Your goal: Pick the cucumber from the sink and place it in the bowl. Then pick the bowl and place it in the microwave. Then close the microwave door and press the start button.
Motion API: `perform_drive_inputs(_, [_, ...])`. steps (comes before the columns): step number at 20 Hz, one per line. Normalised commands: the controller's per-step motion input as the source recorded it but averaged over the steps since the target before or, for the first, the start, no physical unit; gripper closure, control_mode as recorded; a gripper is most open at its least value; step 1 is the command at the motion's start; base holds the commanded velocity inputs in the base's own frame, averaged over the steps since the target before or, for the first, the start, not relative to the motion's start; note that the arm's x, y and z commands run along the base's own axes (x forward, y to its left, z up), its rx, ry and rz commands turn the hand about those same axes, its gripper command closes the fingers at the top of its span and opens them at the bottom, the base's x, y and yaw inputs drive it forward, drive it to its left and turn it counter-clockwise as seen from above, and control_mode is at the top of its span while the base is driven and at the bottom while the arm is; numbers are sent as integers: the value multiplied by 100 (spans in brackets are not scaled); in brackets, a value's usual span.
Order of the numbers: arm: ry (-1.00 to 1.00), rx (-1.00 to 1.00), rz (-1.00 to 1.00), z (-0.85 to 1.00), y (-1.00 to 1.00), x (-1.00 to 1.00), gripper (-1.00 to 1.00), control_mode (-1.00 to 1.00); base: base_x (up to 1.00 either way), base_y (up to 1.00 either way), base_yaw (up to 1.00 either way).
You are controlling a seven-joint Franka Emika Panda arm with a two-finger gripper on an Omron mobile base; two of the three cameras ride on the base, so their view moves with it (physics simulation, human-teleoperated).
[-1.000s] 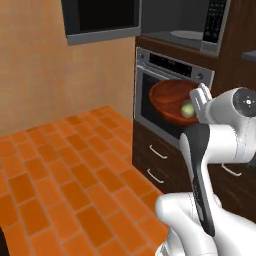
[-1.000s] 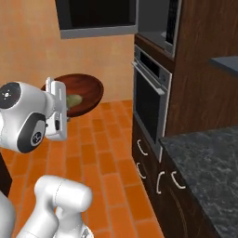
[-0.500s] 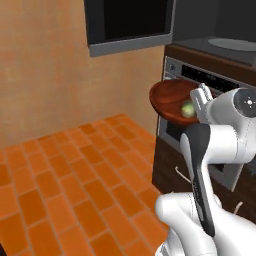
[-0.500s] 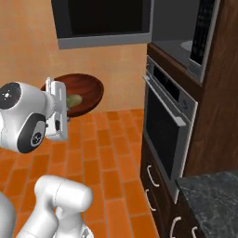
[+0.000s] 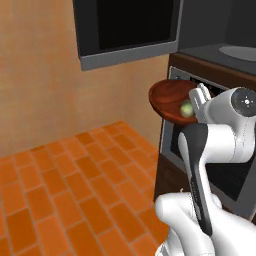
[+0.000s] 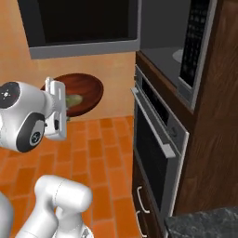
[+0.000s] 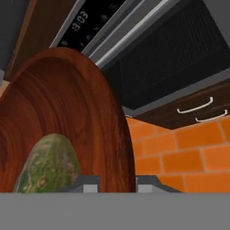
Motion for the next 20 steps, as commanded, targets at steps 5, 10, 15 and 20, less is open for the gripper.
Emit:
perform_drive_inputs(5, [0,0,0,0,0,0,100,100,69,2,-15])
perform_drive_inputs(10, [0,0,0,0,0,0,100,100,40,1,-22])
perform_drive_inputs(15, [0,0,0,0,0,0,100,100,0,0,-32])
perform_drive_inputs(20, [0,0,0,0,0,0,100,100,1,42,-46])
